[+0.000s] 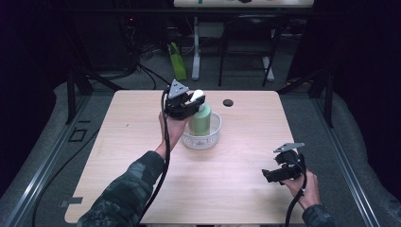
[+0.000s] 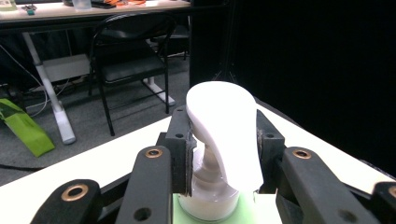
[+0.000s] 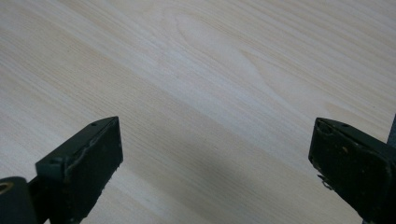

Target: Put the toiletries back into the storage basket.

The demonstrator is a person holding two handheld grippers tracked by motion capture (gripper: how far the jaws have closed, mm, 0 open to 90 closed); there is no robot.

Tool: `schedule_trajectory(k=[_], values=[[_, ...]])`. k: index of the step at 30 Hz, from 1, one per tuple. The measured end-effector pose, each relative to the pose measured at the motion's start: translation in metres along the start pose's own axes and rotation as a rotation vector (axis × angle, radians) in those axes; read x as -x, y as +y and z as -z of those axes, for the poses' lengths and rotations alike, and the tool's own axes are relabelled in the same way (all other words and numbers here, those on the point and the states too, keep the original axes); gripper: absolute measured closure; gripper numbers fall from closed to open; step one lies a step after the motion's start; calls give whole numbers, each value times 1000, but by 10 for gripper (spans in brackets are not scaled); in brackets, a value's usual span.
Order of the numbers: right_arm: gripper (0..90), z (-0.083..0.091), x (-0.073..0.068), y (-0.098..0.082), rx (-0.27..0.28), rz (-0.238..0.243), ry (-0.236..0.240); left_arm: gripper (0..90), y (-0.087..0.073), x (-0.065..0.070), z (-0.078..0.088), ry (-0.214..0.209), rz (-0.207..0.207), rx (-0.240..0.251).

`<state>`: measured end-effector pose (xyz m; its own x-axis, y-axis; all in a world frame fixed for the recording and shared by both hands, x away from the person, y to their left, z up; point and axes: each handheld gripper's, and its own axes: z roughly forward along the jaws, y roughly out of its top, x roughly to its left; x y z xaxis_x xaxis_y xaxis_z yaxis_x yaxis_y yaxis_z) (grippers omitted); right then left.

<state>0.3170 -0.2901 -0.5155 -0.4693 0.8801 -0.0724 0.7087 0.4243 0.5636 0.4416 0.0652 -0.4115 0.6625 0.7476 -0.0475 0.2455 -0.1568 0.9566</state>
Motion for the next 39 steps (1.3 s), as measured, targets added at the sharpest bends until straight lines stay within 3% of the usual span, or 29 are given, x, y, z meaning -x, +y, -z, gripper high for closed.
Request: schedule_trajectory(k=[5, 16, 21, 31, 39], values=[[23, 0, 0, 0, 0, 1, 0, 563, 2, 2, 2, -3, -6, -15], [23, 0, -1, 0, 0, 1, 0, 177, 7, 3, 11, 26, -10, -56], [23, 0, -1, 0, 0, 1, 0, 147, 8, 0, 19, 28, -7, -65], [23, 0, 0, 1, 0, 1, 1, 39, 8, -2, 35, 21, -24, -132], [23, 1, 0, 1, 3, 0, 0, 0, -2, 0, 56, 17, -25, -167]])
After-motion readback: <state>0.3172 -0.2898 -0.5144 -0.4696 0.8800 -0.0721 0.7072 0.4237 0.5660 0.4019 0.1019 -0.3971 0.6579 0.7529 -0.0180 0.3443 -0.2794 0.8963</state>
